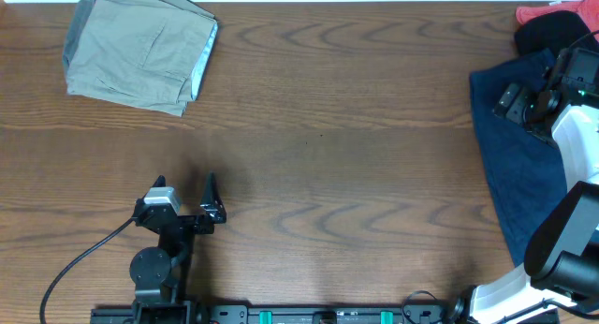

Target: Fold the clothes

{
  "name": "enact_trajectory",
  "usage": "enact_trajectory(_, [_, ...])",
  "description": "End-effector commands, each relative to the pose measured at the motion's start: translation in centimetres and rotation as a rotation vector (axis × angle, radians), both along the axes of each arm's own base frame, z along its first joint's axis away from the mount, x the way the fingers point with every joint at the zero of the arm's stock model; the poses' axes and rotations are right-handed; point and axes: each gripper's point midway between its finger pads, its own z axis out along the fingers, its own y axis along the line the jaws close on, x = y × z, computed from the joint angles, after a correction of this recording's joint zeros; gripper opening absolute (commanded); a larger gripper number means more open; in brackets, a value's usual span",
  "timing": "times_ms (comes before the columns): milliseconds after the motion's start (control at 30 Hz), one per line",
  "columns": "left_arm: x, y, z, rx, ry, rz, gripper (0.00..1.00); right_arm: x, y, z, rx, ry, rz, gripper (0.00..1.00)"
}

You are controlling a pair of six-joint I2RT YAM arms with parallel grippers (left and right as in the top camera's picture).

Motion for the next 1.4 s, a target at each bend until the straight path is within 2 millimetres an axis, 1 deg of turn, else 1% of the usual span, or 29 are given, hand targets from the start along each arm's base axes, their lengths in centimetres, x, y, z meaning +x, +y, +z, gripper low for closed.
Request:
enact_trajectory(0, [-0.1, -0.1, -1.4, 0.007, 0.045, -0.007, 0.98, 0.2, -0.3, 1.3, -0.020, -0.026, 0.004, 0.99])
enact_trajectory(100, [-0.1, -0.1, -1.4, 0.007, 0.045, -0.007, 0.98, 0.2, -0.3, 2.1, -0.026, -0.044, 0.004, 0.99])
enact_trajectory(167, [-0.1, -0.1, -1.4, 0.007, 0.045, -0.007, 0.98, 0.1, -0.2, 3.1, -0.035, -0.066, 0.005, 0.99])
enact_trajectory(200, [-0.1, -0.1, -1.4, 0.007, 0.045, -0.007, 0.98, 0.0, -0.1, 3.9, -0.041, -0.084, 0.005, 0.99])
enact_trajectory(267, [-0.1, -0.1, -1.4, 0.007, 0.045, -0.007, 0.98, -0.3, 0.1, 5.8, -0.057, -0.127, 0.007, 0.99])
enact_trajectory(367, [-0.1, -0.1, -1.4, 0.007, 0.045, -0.007, 0.98, -0.9, 0.6, 9.3, -0.087, -0.210, 0.013, 0.99])
enact_trajectory(433, [-0.1, -0.1, -1.4, 0.007, 0.045, -0.007, 0.98, -1.6, 1.3, 12.0, -0.109, -0.275, 0.023, 0.99])
enact_trajectory(467, [-0.1, -0.1, -1.4, 0.007, 0.045, -0.007, 0.98, -1.9, 1.6, 12.9, -0.116, -0.298, 0.028, 0.99])
enact_trajectory(533, [-0.1, -0.1, -1.4, 0.007, 0.045, -0.007, 0.98, -2.7, 2.5, 14.8, -0.131, -0.347, 0.044, 0.99])
enact_trajectory(600, [-0.1, -0.1, -1.4, 0.007, 0.045, -0.007, 0.98, -3.6, 4.2, 16.6, -0.142, -0.402, 0.075, 0.99])
enact_trajectory(700, [-0.1, -0.1, -1.4, 0.007, 0.045, -0.007, 0.98, -5.1, 7.2, 18.4, -0.146, -0.468, 0.144, 0.99])
enact_trajectory(733, [-0.1, -0.1, -1.4, 0.007, 0.045, -0.007, 0.98, -5.9, 8.9, 18.9, -0.143, -0.496, 0.184, 0.99])
enact_trajectory(800, [-0.1, -0.1, -1.4, 0.007, 0.045, -0.007, 0.98, -7.1, 11.2, 19.3, -0.134, -0.531, 0.245, 0.99])
enact_trajectory(867, [-0.1, -0.1, -1.4, 0.007, 0.045, -0.007, 0.98, -8.5, 13.4, 19.2, -0.127, -0.557, 0.311, 0.99])
enact_trajectory(933, [-0.1, -0.1, -1.4, 0.007, 0.045, -0.007, 0.98, -9.7, 14.2, 18.6, -0.158, -0.559, 0.347, 0.99])
enact_trajectory(1033, [-0.1, -0.1, -1.4, 0.007, 0.045, -0.007, 0.98, -12.0, 15.5, 17.2, -0.149, -0.585, 0.390, 0.99])
enact_trajectory(1133, [-0.1, -0.1, -1.4, 0.007, 0.045, -0.007, 0.98, -14.0, 15.6, 15.3, -0.160, -0.614, 0.405, 0.99])
enact_trajectory(1233, [-0.1, -0.1, -1.4, 0.007, 0.045, -0.007, 0.98, -14.8, 16.2, 14.5, -0.137, -0.703, 0.419, 0.99])
enact_trajectory(1367, [-0.1, -0.1, -1.4, 0.007, 0.045, -0.007, 0.98, -15.4, 17.8, 14.2, -0.103, -0.884, 0.483, 0.99])
